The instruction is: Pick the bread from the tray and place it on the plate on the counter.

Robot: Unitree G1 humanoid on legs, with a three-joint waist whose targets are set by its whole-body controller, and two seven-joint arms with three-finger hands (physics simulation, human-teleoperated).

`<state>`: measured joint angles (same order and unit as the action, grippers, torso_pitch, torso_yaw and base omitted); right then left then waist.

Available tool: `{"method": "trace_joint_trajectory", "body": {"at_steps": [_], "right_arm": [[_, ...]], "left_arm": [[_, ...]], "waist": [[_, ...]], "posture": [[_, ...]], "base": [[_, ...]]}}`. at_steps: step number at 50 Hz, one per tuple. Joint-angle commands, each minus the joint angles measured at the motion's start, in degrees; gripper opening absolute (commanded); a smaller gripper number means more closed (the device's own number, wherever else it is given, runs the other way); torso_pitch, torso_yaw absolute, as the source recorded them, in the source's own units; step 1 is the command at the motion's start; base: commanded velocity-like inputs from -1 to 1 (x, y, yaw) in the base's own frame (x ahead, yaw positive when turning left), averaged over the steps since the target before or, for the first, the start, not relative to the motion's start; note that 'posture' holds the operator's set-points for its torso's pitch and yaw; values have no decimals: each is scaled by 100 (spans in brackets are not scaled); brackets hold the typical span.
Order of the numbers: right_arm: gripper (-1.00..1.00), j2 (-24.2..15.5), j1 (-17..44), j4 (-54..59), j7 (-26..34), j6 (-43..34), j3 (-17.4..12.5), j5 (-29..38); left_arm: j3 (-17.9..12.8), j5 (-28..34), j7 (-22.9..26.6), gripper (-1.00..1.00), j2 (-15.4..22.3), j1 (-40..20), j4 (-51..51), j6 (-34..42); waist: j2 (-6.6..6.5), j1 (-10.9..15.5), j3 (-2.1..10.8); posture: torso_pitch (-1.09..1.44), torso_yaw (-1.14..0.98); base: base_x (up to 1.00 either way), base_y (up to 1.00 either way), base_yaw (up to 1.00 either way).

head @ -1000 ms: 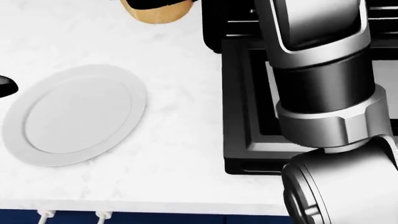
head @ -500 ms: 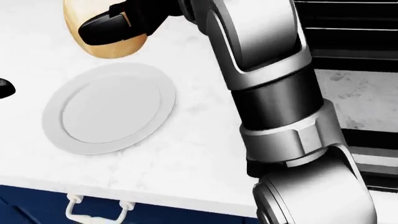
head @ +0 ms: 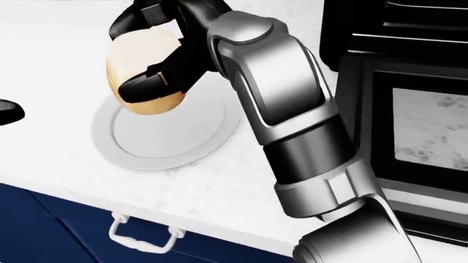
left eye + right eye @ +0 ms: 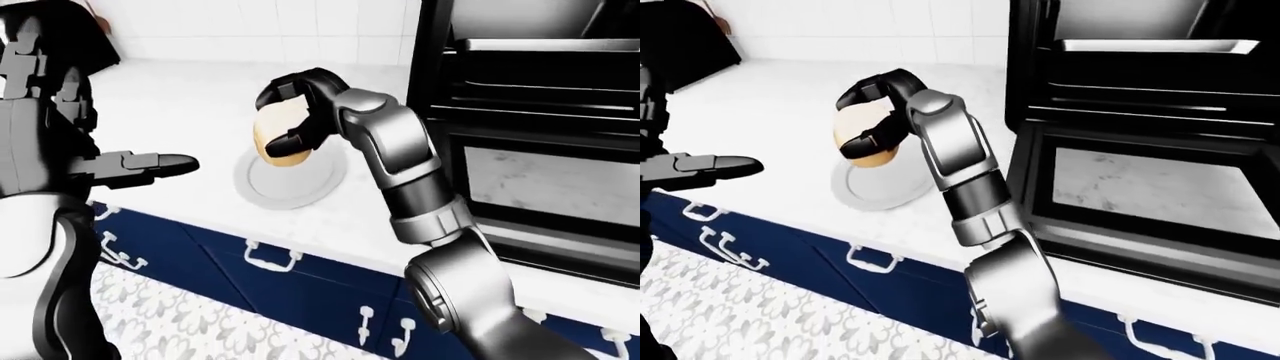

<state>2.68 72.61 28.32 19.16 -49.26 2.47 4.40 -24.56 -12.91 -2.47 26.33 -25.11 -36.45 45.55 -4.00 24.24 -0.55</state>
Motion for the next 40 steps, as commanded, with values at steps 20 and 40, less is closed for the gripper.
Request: {"method": "trace_joint_trajectory", "body": {"at_steps": [20, 40], "right_arm": [[-100, 69, 121, 745, -67, 1201, 51, 923], [-100, 27, 54, 1084, -138, 1316, 2, 1408]], "left_arm": [[-54, 118, 39, 100, 67, -174, -79, -182], [-129, 78, 52, 100, 59, -74, -154, -175]], "waist": [[8, 154, 211], [18, 236, 230]], "posture": [[0, 38], [0, 38]], "base": [[0, 0, 0], [0, 0, 0]]}}
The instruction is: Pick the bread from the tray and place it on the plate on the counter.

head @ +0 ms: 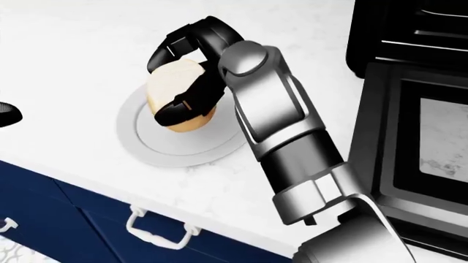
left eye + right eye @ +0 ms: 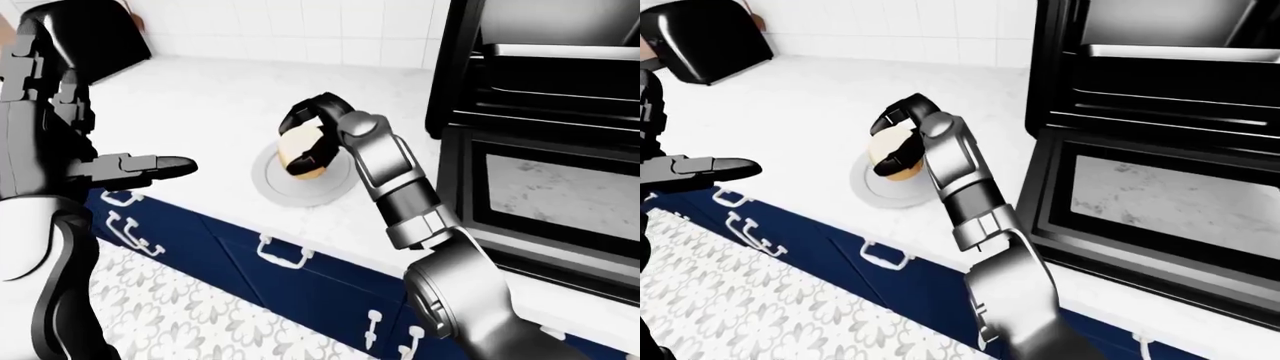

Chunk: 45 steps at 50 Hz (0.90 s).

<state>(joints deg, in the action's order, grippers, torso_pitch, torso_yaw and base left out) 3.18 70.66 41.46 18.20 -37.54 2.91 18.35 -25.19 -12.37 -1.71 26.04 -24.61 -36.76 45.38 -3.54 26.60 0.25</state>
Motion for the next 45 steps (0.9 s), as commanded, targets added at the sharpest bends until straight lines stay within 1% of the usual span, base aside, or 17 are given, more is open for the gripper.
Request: {"method": "trace_joint_trajectory", "body": {"at_steps": [1, 3, 4, 7, 9, 11, 15, 17, 21, 22, 24, 25, 26, 28, 29, 40, 45], "right_arm": [[-99, -27, 248, -229, -42, 147, -36, 20], [-85, -26, 199, -263, -26, 125, -14, 44], [-70, -31, 168, -257, -18, 141, -5, 63], [-56, -45, 181, -173, -67, 181, -39, 81], [-42, -48, 159, -151, -68, 221, -16, 116], [-40, -60, 168, -106, -77, 253, -28, 131], [-8, -96, 194, -12, -105, 350, -14, 221], [-5, -102, 201, 32, -140, 363, -44, 231], [15, -99, 222, 31, -122, 357, -42, 264], [25, -100, 222, 42, -125, 371, -43, 266], [39, -99, 222, 59, -128, 386, -47, 269], [59, -94, 214, 20, -105, 367, -39, 273], [66, -93, 215, 12, -103, 357, -45, 272], [92, -89, 204, -32, -85, 326, -42, 273], [99, -82, 198, -61, -67, 308, -39, 270], [100, -77, 263, -80, -37, 284, -52, 221], [100, -130, 384, -389, -29, 80, -103, 154]], "left_arm": [[-62, 29, -25, 100, 90, -119, -123, -159], [-63, 29, -24, 100, 85, -112, -134, -155], [-65, 30, -20, 100, 91, -112, -140, -147], [-65, 24, -21, 100, 82, -115, -145, -144], [-52, 35, -17, 100, 87, -116, -135, -142], [-57, 32, -17, 100, 94, -139, -131, -127], [-23, 48, -18, 100, 112, -179, -99, -122], [3, 65, -27, 100, 113, -217, -62, -129], [13, 72, -28, 100, 117, -252, -43, -125], [15, 73, -25, 100, 112, -244, -44, -130], [-2, 64, -23, 100, 112, -243, -56, -122], [-14, 65, -21, 100, 113, -231, -57, -127], [-17, 64, -18, 100, 113, -218, -65, -129], [-29, 61, -21, 100, 116, -215, -70, -125], [-33, 57, -22, 100, 118, -216, -74, -122], [-103, 8, -25, 100, 120, -137, -142, -113], [-89, 16, -36, 100, 119, -127, -129, -131]], "waist": [[-29, 4, 153], [-28, 11, 156], [-27, 14, 155], [-29, 18, 158], [-29, 23, 160], [-30, 26, 162], [-31, 33, 165], [-31, 38, 164], [-30, 46, 170], [-29, 46, 171], [-30, 45, 171], [-31, 45, 171], [-31, 46, 172], [-31, 46, 172], [-31, 47, 173], [-28, 58, 177], [-21, 67, 170]], "posture": [[0, 38], [0, 38], [0, 38], [0, 38], [0, 38], [0, 38], [0, 38], [0, 38], [0, 38], [0, 38], [0, 38], [0, 38], [0, 38], [0, 38], [0, 38], [0, 38], [0, 38]], "base": [[0, 0, 0], [0, 0, 0], [0, 0, 0], [0, 0, 0], [0, 0, 0], [0, 0, 0], [0, 0, 0], [0, 0, 0], [0, 0, 0], [0, 0, 0], [0, 0, 0], [0, 0, 0], [0, 0, 0], [0, 0, 0], [0, 0, 0], [0, 0, 0], [0, 0, 0]]}}
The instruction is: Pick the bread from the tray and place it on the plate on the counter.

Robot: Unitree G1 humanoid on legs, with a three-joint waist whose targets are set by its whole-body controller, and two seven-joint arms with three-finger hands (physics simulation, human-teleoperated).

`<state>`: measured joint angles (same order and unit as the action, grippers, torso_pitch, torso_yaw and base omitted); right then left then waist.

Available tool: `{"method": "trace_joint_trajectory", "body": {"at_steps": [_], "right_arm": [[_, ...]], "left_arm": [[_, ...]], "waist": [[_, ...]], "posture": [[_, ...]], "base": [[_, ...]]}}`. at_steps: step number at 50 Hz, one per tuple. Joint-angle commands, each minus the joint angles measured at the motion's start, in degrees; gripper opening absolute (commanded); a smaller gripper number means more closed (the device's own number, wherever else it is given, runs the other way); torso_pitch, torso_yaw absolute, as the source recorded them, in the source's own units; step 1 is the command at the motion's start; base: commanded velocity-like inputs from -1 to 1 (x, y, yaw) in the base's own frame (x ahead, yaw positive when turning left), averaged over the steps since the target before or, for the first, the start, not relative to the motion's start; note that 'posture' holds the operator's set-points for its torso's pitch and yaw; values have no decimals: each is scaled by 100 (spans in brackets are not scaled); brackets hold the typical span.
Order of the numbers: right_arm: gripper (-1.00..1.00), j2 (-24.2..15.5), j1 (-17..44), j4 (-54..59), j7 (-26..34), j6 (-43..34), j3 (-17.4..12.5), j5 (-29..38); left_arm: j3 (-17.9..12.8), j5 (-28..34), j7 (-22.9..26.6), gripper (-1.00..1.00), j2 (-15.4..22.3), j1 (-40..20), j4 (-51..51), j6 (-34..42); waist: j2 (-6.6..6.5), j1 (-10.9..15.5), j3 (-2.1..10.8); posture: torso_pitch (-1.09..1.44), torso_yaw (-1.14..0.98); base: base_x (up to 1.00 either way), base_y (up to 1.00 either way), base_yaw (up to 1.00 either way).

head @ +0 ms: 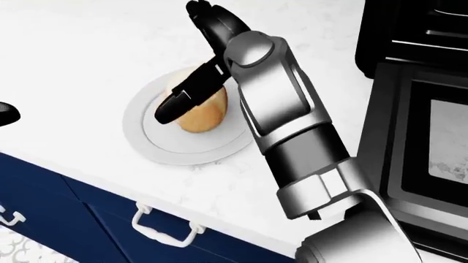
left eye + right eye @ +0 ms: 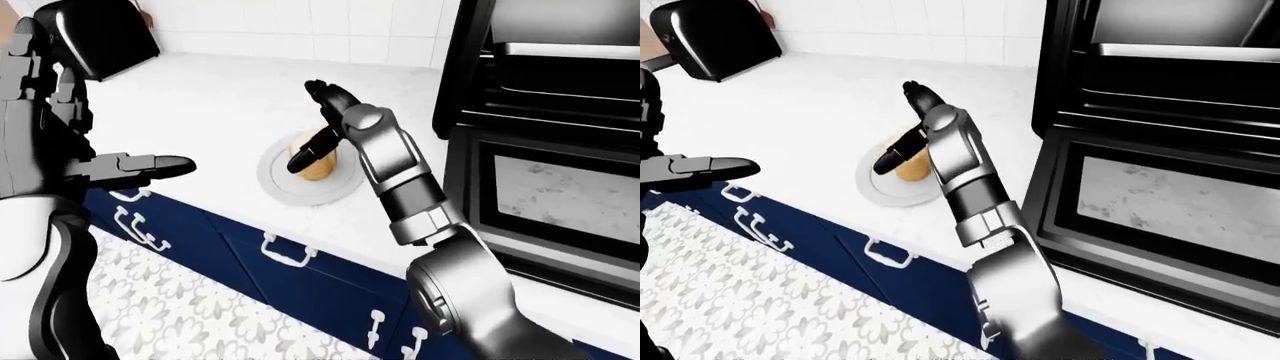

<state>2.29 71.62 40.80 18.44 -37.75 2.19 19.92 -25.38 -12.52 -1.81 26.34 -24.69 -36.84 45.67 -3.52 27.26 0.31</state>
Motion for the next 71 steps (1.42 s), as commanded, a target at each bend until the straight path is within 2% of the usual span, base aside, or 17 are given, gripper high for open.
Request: {"method": "trace_joint_trajectory", "body": {"at_steps": [1, 6, 10, 17, 20, 40, 56, 71], "right_arm": [[100, -51, 300, -366, -42, 66, -27, -14], [100, -130, 505, -661, -175, -142, -126, -181], [100, -172, 483, -1486, -90, -743, -79, -211], [100, -270, 355, -2789, -56, -1632, -85, -282], [100, -308, 328, -3189, -110, -1927, -197, -402], [100, -887, -153, -5480, -7, -3411, -126, -614], [100, -1095, -125, -5212, -13, -2930, -233, -566], [100, -1279, -103, -5698, 105, -3360, -304, -543]], "left_arm": [[-64, 34, -28, 100, 83, -118, -113, -169], [-33, 60, -26, 100, 64, -112, -111, -183], [-30, 77, -19, 100, 60, -117, -102, -182], [-55, 61, 2, 100, 126, -204, -92, -101], [-21, 69, -12, 100, 136, -244, -66, -101], [-28, 55, -15, 100, 168, -279, -143, -3], [-75, 56, -12, 100, 190, -243, -139, -8], [-92, 50, -5, 100, 265, -315, -149, 78]], "waist": [[-20, 4, 161], [-15, 15, 148], [0, 25, 133], [18, 42, 105], [26, 47, 91], [80, 69, 51], [79, 61, 37], [85, 65, 24]], "posture": [[0, 38], [0, 38], [0, 38], [0, 38], [0, 38], [0, 38], [0, 38], [0, 38]], "base": [[0, 0, 0], [0, 0, 0], [0, 0, 0], [0, 0, 0], [0, 0, 0], [0, 0, 0], [0, 0, 0], [0, 0, 0]]}}
